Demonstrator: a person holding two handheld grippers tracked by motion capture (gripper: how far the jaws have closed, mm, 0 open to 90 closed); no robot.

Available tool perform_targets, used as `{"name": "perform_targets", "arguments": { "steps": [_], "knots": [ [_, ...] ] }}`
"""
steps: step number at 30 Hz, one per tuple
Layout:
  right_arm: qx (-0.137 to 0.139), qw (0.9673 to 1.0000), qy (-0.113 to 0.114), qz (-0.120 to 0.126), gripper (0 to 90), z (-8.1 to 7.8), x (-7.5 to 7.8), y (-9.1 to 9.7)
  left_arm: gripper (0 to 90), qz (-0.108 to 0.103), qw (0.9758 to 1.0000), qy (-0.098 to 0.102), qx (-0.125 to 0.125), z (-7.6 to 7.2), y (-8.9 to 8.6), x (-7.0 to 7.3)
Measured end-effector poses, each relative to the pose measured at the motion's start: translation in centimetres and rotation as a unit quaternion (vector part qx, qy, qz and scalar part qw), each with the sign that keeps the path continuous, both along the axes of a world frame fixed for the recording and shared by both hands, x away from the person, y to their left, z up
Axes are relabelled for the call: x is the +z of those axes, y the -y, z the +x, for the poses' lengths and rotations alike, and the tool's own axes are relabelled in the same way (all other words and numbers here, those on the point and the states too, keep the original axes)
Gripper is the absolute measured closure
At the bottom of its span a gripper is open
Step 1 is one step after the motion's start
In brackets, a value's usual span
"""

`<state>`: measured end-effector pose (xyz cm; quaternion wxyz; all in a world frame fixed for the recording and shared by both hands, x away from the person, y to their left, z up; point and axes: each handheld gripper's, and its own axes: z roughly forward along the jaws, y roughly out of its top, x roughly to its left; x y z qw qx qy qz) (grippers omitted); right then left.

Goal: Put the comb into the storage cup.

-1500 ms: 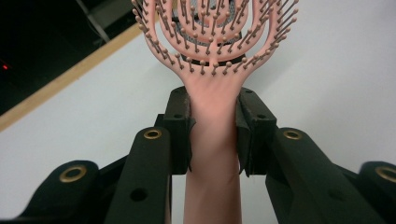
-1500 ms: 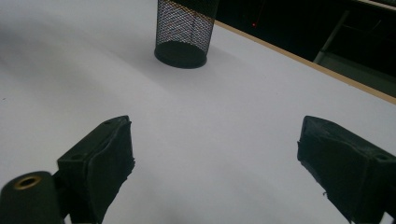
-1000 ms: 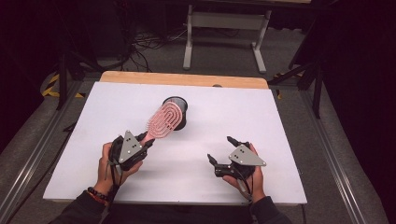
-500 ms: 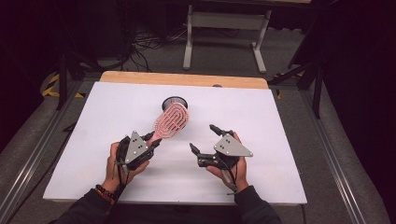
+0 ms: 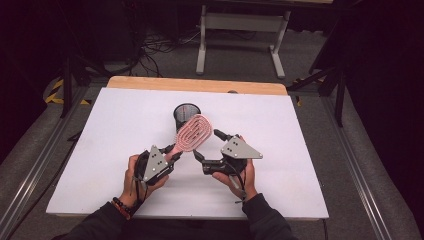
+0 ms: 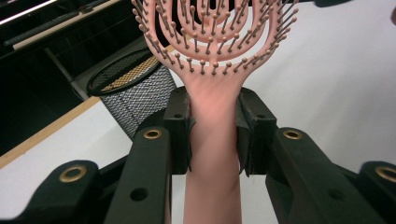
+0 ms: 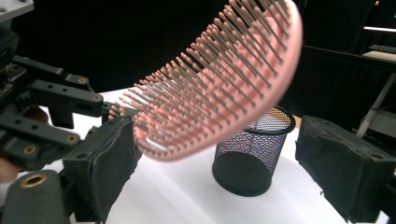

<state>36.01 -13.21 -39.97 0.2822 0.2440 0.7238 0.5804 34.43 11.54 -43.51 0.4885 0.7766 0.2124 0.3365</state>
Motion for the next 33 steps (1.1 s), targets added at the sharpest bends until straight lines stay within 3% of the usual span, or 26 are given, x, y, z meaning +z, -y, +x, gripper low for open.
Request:
{"name": "perform_targets", "arguments": {
  "steps": [8,11,13,15,16,17,18,23,26,28,33],
  "knots": [
    [0.007,0.9995,-0.019,0.026,13.5,0.5,0.2,-0.4,69.3,0.001,0.9999,0.007,-0.011,-0.4,0.9,-0.5],
    [0.012,0.9990,-0.027,0.034,16.2,0.5,0.1,-0.6,69.3,0.013,0.9998,0.005,-0.016,-0.3,1.3,-0.7],
    [0.014,0.9984,-0.030,0.046,22.4,0.3,0.1,-0.9,69.4,0.017,0.9997,0.001,-0.018,-0.3,1.8,-1.0],
    [0.011,0.9975,-0.033,0.062,35.2,0.2,0.2,-0.8,69.4,0.016,0.9997,-0.001,-0.018,-0.2,1.8,-1.1],
    [0.011,0.9975,-0.033,0.062,35.2,0.2,0.2,-0.8,69.4,0.016,0.9997,-0.001,-0.018,-0.2,1.8,-1.1],
    [0.005,0.9946,-0.045,0.093,49.7,0.1,0.2,-0.4,69.4,0.019,0.9996,-0.008,-0.021,-0.1,1.9,-1.2],
    [0.001,0.9940,-0.048,0.098,51.1,0.0,0.2,-0.4,69.4,0.019,0.9996,-0.008,-0.021,-0.1,1.9,-1.2],
    [0.005,0.9940,-0.043,0.100,57.7,-0.4,0.2,-0.7,69.4,0.025,0.9995,-0.012,-0.017,0.1,2.1,-1.8],
    [0.021,0.9938,-0.044,0.100,61.7,-0.7,0.2,-1.0,69.3,0.031,0.9993,-0.012,-0.019,0.2,2.2,-1.9],
    [0.040,0.9935,-0.041,0.098,62.7,-1.2,0.4,-1.2,68.9,0.029,0.9992,-0.013,-0.024,0.3,2.1,-1.8],
    [0.043,0.9938,-0.034,0.096,62.8,-1.4,0.7,-1.3,65.9,0.024,0.9994,-0.005,-0.026,0.2,1.9,-1.7]
  ]
}}
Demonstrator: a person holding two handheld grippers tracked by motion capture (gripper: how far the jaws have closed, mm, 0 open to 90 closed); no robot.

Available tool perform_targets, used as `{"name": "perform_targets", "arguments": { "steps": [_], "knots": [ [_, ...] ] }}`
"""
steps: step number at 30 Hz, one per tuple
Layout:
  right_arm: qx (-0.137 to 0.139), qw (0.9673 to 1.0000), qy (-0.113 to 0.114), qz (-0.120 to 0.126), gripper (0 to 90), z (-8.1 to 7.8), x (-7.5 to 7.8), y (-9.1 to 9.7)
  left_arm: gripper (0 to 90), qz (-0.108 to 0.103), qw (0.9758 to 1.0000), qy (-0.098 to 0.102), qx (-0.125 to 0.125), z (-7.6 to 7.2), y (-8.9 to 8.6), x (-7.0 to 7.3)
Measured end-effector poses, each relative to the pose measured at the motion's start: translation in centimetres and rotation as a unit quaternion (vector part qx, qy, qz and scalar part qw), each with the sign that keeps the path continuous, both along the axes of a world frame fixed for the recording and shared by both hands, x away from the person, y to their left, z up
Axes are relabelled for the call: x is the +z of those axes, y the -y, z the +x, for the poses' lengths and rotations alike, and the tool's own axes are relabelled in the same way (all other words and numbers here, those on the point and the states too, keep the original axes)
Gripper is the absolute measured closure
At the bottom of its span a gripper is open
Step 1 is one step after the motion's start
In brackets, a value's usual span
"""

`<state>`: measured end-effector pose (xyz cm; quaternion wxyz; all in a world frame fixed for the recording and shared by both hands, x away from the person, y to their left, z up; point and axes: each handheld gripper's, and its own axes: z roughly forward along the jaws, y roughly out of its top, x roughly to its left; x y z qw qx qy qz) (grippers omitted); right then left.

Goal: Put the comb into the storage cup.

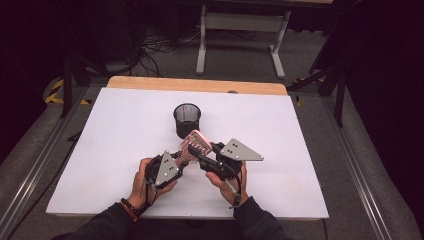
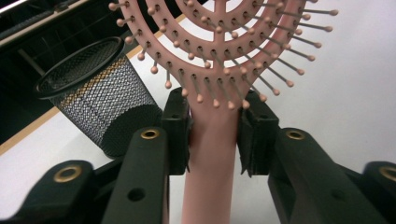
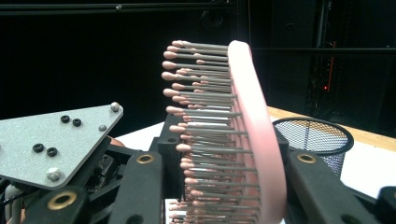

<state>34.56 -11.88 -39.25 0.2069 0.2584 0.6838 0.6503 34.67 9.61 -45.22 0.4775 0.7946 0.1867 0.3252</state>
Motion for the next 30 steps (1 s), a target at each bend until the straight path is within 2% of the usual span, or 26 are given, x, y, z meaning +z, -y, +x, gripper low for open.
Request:
{"name": "perform_targets", "arguments": {
  "steps": [1,8,10,12,14,18,20,22,24,26,30],
  "knots": [
    [0.002,1.0000,0.002,0.001,63.0,0.0,0.1,0.1,60.3,0.000,1.0000,-0.001,0.000,0.0,0.0,0.0],
    [-0.004,0.9998,0.019,-0.004,63.2,0.1,0.8,0.5,50.2,0.006,0.9999,0.004,-0.015,-0.1,-1.0,0.1],
    [-0.010,0.9995,0.029,-0.011,63.3,0.2,1.0,0.6,44.5,0.003,0.9999,0.008,-0.010,0.0,-1.5,0.2],
    [-0.010,0.9993,0.032,-0.014,63.3,0.3,1.1,0.6,43.9,0.003,0.9999,0.012,-0.010,0.1,-1.7,0.3],
    [-0.012,0.9990,0.039,-0.020,63.4,0.4,1.3,0.5,41.4,-0.010,0.9998,0.006,-0.018,0.3,-2.2,0.4],
    [-0.018,0.9983,0.049,-0.027,63.4,0.6,1.6,0.5,35.1,-0.009,0.9997,0.006,-0.024,0.4,-2.8,0.5],
    [-0.023,0.9980,0.051,-0.028,63.4,0.8,1.8,0.8,30.0,-0.016,0.9995,-0.001,-0.027,0.5,-3.3,0.6],
    [-0.025,0.9980,0.052,-0.028,63.4,0.9,1.8,0.8,29.2,-0.022,0.9994,-0.003,-0.027,0.6,-3.9,0.7],
    [-0.028,0.9979,0.053,-0.026,63.4,1.0,2.1,1.1,26.1,-0.031,0.9990,-0.009,-0.030,0.7,-4.5,0.7],
    [-0.031,0.9977,0.055,-0.026,63.4,1.2,2.3,1.2,24.6,-0.040,0.9980,-0.014,-0.046,0.8,-5.2,0.7],
    [-0.039,0.9973,0.057,-0.026,63.4,1.4,2.8,1.6,20.0,-0.054,0.9969,-0.026,-0.052,1.0,-6.3,0.3]
  ]
}}
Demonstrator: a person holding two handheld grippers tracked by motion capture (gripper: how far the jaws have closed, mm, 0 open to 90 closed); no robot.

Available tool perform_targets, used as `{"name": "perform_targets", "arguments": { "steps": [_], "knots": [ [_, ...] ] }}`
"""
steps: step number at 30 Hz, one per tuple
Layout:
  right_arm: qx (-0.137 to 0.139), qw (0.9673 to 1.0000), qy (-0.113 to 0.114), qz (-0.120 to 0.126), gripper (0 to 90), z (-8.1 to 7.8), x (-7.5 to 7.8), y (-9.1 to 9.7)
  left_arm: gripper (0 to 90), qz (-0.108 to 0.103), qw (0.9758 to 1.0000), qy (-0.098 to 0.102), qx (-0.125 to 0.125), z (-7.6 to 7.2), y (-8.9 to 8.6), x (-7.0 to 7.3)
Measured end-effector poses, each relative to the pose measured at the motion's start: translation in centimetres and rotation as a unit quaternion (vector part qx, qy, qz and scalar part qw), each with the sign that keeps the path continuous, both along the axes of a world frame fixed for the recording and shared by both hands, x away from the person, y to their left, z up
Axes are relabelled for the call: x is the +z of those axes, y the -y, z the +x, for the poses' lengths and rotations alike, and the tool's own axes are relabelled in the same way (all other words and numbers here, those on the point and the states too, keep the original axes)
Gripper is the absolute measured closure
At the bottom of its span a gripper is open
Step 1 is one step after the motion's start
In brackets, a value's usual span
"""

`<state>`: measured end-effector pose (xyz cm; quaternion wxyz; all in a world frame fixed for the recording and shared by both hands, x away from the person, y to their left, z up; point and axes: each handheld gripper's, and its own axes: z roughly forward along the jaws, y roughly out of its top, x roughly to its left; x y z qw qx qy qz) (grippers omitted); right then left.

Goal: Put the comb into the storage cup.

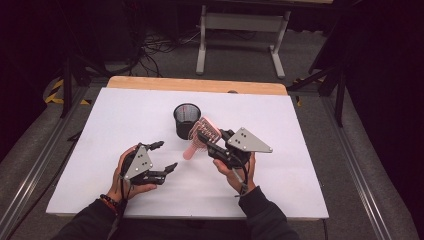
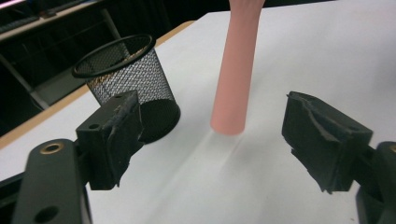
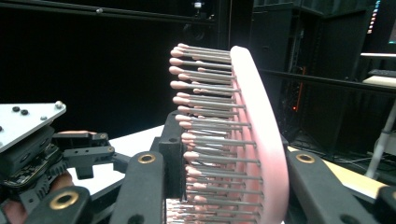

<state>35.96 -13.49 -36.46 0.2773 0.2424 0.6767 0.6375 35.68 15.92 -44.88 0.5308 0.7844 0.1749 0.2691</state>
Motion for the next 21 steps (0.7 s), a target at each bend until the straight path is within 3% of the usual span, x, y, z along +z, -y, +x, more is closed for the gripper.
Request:
{"name": "perform_targets", "arguments": {
  "steps": [5,11,14,21],
  "knots": [
    [-0.006,1.0000,0.004,-0.003,63.4,0.3,0.6,0.2,17.0,0.004,1.0000,0.001,-0.006,-0.2,-1.3,0.0],
    [-0.019,0.9998,0.011,-0.005,63.4,0.7,1.5,0.4,10.8,-0.008,0.9999,-0.010,-0.010,-0.1,-2.6,-0.4],
    [-0.020,0.9998,0.005,0.003,63.4,1.1,1.9,0.6,8.7,-0.006,0.9999,-0.007,-0.011,-0.2,-3.2,-0.4],
    [-0.039,0.9991,0.013,-0.007,63.4,1.8,3.0,0.4,6.2,-0.017,0.9994,-0.030,-0.002,-0.3,-5.3,-1.0]
  ]
}}
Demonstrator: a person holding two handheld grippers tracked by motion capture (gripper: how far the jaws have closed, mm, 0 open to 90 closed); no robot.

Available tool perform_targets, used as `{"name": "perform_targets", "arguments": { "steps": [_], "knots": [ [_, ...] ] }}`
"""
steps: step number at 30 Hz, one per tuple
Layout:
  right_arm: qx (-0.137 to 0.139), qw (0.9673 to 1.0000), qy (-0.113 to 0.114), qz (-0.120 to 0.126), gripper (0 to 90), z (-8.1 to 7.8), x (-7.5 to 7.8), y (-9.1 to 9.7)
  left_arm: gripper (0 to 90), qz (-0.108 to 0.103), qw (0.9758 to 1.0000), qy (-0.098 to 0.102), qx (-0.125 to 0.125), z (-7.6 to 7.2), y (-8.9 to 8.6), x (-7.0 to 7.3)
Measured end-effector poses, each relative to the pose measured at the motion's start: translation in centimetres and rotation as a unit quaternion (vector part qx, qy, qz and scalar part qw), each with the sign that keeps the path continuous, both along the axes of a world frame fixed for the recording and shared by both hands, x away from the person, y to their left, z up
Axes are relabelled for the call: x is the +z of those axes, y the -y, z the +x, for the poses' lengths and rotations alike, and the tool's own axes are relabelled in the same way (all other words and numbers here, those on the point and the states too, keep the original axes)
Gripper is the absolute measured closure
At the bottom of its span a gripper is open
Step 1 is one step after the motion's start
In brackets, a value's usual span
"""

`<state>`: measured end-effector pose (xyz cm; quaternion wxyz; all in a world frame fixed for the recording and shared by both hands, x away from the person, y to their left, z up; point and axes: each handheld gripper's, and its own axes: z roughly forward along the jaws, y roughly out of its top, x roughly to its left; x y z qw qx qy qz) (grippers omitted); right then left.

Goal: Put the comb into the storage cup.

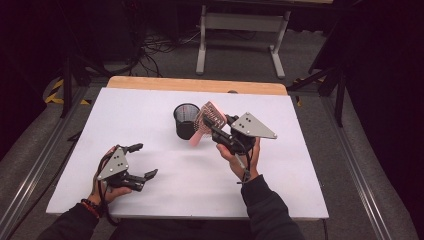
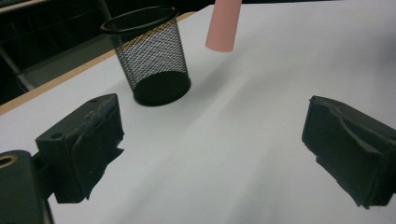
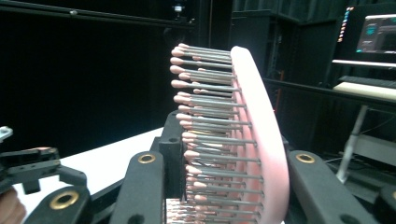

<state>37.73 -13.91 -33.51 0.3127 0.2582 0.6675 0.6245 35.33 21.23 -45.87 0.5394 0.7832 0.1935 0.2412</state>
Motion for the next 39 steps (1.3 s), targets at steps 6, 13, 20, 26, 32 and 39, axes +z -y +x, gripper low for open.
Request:
{"name": "perform_targets", "arguments": {
  "steps": [6,13,20,26,32,39],
  "knots": [
    [-0.004,0.9999,0.007,0.006,63.4,0.2,0.9,0.2,6.0,-0.007,0.9999,-0.011,0.006,-0.2,-1.7,-0.1],
    [-0.008,0.9998,0.018,0.010,63.4,0.3,2.6,0.5,6.0,-0.003,0.9998,-0.007,0.017,-1.0,-1.9,-0.1],
    [-0.012,0.9995,0.024,0.015,63.5,1.0,3.7,0.2,4.4,0.006,0.9997,-0.003,0.023,-1.1,-1.7,-0.1],
    [-0.020,0.9992,0.029,0.021,63.5,2.1,4.1,-0.1,4.4,-0.013,0.9997,-0.004,0.020,-1.1,-1.8,-0.2],
    [-0.032,0.9989,0.023,0.027,63.5,3.4,4.2,-0.4,4.7,-0.005,0.9998,-0.004,0.021,-1.1,-1.9,-0.3],
    [-0.045,0.9988,0.018,0.009,63.5,4.8,4.2,-1.4,4.8,-0.004,0.9998,-0.005,0.018,-1.0,-1.8,-0.3]
  ]
}}
